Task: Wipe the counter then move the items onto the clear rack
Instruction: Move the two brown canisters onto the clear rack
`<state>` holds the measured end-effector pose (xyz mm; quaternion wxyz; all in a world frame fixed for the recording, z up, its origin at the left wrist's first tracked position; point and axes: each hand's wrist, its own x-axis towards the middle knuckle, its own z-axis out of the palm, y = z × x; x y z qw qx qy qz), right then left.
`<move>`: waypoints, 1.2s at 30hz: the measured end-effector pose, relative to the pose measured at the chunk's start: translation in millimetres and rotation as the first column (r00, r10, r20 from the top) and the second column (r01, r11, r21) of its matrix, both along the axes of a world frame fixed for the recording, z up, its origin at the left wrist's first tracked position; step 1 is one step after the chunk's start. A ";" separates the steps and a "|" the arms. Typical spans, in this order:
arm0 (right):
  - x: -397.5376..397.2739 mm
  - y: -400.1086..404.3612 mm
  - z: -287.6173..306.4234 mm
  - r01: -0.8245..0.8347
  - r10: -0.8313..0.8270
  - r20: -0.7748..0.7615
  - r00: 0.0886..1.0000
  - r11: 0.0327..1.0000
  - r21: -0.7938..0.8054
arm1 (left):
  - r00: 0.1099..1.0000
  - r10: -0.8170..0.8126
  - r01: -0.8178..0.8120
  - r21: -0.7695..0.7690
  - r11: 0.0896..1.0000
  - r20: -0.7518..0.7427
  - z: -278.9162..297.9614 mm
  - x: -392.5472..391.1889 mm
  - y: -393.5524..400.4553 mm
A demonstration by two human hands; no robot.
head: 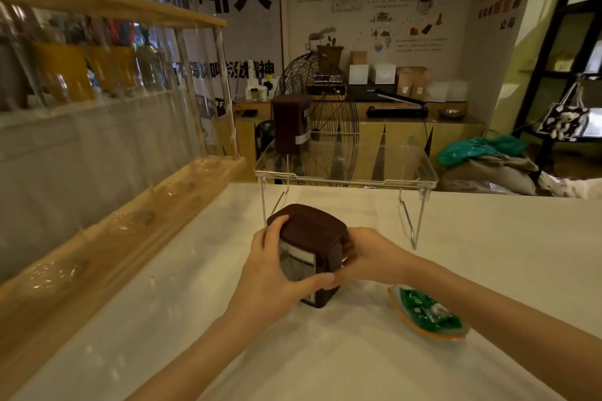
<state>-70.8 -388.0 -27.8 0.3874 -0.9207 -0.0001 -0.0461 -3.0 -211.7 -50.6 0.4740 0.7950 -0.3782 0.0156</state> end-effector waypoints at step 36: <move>85.2 -70.1 104.2 0.387 -0.366 0.519 0.772 0.919 0.074 | 0.972 -0.210 0.231 -0.265 0.936 0.103 160.1 124.2 -103.6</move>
